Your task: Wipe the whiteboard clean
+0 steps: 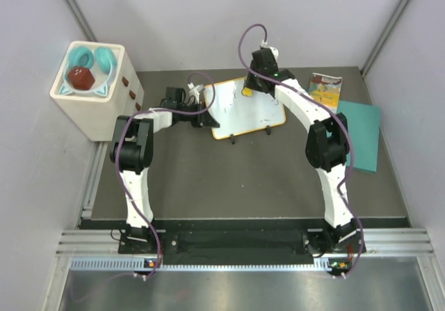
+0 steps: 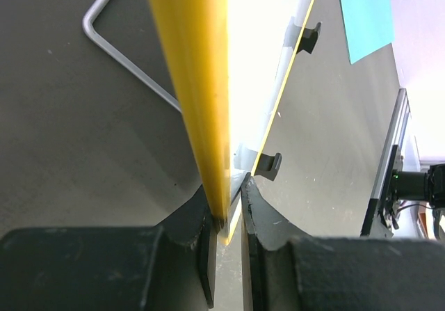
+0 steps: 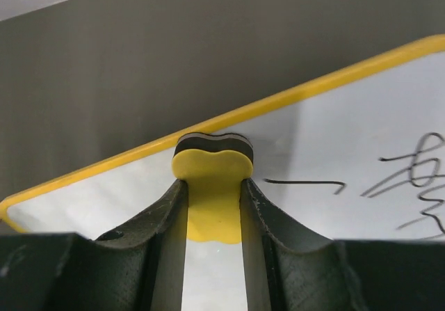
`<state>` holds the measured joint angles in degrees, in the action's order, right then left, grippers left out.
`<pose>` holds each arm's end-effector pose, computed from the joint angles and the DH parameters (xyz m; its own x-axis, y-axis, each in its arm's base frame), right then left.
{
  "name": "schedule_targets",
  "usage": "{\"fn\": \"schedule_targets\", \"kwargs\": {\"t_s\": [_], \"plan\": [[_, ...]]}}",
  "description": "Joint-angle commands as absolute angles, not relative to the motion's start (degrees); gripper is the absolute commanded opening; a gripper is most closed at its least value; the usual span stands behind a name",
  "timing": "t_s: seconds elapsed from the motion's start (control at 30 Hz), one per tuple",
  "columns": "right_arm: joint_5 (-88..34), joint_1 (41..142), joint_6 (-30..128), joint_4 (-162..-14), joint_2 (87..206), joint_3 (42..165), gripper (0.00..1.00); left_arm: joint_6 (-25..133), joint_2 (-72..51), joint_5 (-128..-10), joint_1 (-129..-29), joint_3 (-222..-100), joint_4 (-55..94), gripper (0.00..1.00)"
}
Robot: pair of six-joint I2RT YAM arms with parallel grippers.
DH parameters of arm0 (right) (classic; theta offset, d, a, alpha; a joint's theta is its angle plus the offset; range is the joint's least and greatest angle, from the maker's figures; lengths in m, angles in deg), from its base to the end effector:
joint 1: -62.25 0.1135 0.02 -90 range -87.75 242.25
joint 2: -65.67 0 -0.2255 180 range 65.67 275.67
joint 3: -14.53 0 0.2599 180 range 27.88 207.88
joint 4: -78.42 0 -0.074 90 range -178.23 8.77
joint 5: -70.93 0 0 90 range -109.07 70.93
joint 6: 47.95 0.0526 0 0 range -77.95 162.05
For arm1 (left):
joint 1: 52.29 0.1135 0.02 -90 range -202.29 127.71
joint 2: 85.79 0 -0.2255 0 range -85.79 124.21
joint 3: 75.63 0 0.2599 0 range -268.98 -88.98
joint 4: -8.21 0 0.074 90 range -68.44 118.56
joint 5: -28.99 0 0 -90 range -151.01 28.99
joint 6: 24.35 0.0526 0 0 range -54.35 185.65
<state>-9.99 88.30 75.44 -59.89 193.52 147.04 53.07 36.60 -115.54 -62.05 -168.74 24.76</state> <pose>0.4690 0.2200 0.2368 -0.6281 0.2979 -0.7189 0.0302 0.9325 0.3600 0.4267 -0.1169 0.1018 -0.8332 0.0151 -0.5528 0.4879 0.4907 -0.7219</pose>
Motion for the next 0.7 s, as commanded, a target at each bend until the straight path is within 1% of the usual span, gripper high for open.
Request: {"fn": "schedule_targets", "kwargs": {"t_s": [0.0,0.17,0.4,0.53,0.67], "plan": [[-12.1,94.0,72.7,-63.0,198.6,150.1,0.00,58.7,39.9,-99.2,-63.7,-167.5,30.8,0.00],[-12.7,98.5,72.5,-64.8,198.2,147.0,0.00,58.8,39.8,-99.2,-63.8,-167.4,30.9,0.00],[-12.6,101.1,74.7,-70.2,193.2,131.4,0.00,58.8,40.1,-99.1,-63.7,-167.6,31.0,0.00],[-10.9,100.0,74.3,-68.5,194.3,133.0,0.00,58.8,40.0,-99.2,-63.8,-167.6,31.1,0.00],[-11.8,96.9,74.6,-66.5,196.4,138.1,0.00,58.8,39.9,-99.1,-63.7,-167.6,31.1,0.00]]}}
